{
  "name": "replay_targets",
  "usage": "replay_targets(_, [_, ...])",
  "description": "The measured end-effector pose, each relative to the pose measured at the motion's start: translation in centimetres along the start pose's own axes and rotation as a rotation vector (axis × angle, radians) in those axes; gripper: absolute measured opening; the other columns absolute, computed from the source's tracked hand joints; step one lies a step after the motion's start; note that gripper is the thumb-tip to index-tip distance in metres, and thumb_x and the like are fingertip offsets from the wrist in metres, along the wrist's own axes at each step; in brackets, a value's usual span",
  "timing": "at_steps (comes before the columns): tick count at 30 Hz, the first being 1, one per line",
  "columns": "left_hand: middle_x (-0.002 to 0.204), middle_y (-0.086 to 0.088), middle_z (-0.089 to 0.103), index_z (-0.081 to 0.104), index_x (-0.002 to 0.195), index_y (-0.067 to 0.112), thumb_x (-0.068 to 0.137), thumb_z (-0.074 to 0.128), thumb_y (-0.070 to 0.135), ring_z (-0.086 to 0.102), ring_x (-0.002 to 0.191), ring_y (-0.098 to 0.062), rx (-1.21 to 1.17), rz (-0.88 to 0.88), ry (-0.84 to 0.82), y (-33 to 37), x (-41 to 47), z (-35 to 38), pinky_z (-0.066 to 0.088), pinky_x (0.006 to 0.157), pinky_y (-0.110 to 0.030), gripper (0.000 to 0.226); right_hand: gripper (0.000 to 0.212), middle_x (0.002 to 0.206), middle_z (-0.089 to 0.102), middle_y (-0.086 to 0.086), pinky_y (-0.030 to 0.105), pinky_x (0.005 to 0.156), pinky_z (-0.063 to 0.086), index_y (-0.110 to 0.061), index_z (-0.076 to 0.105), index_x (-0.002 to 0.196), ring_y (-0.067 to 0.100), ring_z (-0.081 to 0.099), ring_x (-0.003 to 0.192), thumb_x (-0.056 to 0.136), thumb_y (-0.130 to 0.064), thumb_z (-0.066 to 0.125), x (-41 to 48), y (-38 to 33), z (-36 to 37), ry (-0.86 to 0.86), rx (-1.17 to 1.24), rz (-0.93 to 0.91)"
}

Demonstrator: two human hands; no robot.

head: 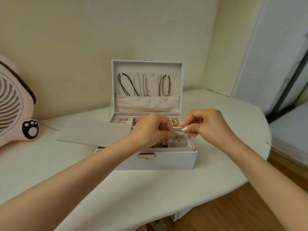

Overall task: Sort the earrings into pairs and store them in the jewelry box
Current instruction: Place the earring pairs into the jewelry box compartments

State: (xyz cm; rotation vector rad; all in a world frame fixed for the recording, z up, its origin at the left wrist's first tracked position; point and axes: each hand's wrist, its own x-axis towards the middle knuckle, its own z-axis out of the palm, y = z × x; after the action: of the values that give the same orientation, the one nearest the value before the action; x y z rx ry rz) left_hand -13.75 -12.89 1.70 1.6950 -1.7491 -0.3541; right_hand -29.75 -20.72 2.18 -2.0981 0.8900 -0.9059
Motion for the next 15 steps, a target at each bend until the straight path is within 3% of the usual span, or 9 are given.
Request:
replay_targets(4, [0.075, 0.005, 0.066, 0.071, 0.084, 0.017, 0.081, 0.069, 0.018, 0.056, 0.067, -0.004, 0.138, -0.006, -0.155, 0.2, 1.0, 0.5, 0.046, 0.069, -0.023, 0.004, 0.020, 0.064, 0.068, 0.001, 0.018, 0.060, 0.051, -0.015, 0.070, 0.064, 0.008, 0.063, 0.058, 0.069, 0.003, 0.076, -0.2, 0.4, -0.3, -0.054, -0.124, -0.013])
replay_targets(6, [0.072, 0.007, 0.065, 0.071, 0.084, 0.016, 0.080, 0.070, 0.017, 0.055, 0.064, -0.001, 0.137, -0.012, -0.208, 0.4, 1.4, 0.6, 0.046, 0.066, -0.020, 0.004, 0.018, 0.067, 0.069, 0.000, 0.020, 0.067, 0.051, -0.016, 0.071, 0.066, 0.010, 0.064, 0.066, 0.070, 0.001, 0.076, -0.3, 0.6, -0.3, -0.073, -0.149, -0.016])
replay_targets(9, [0.062, 0.015, 0.059, 0.070, 0.082, 0.017, 0.080, 0.070, 0.015, 0.052, 0.051, 0.006, 0.153, -0.011, -0.266, 0.7, 1.8, 0.7, 0.040, 0.053, -0.010, 0.004, 0.014, 0.067, 0.069, -0.002, 0.013, 0.065, 0.048, -0.012, 0.072, 0.068, 0.003, 0.062, 0.063, 0.071, 0.002, 0.074, -0.3, 0.6, -0.1, -0.110, -0.165, -0.014])
replay_targets(11, [0.061, 0.015, 0.056, 0.070, 0.082, 0.017, 0.079, 0.070, 0.015, 0.053, 0.054, 0.001, 0.190, -0.003, -0.279, 0.8, 2.1, 0.8, 0.043, 0.056, -0.015, 0.004, 0.013, 0.067, 0.069, -0.001, 0.010, 0.064, 0.047, -0.011, 0.073, 0.069, 0.001, 0.060, 0.063, 0.072, 0.003, 0.073, -0.2, 0.6, 0.0, -0.125, -0.168, -0.012])
replay_targets(13, [0.061, 0.013, 0.055, 0.068, 0.082, 0.017, 0.078, 0.070, 0.015, 0.054, 0.059, -0.005, 0.235, 0.016, -0.268, 1.0, 2.3, 0.9, 0.043, 0.058, -0.022, 0.005, 0.013, 0.069, 0.070, 0.002, 0.015, 0.068, 0.049, -0.011, 0.073, 0.070, 0.004, 0.063, 0.066, 0.072, 0.002, 0.073, -0.2, 0.7, -0.1, -0.131, -0.176, -0.009])
replay_targets(15, [0.061, 0.013, 0.052, 0.066, 0.081, 0.017, 0.079, 0.068, 0.013, 0.050, 0.059, -0.003, 0.289, 0.038, -0.252, 1.1, 2.4, 1.0, 0.039, 0.055, -0.020, 0.006, 0.012, 0.073, 0.072, 0.003, 0.022, 0.074, 0.053, -0.011, 0.073, 0.071, 0.010, 0.067, 0.073, 0.073, 0.002, 0.073, -0.1, 0.8, -0.2, -0.130, -0.181, -0.002])
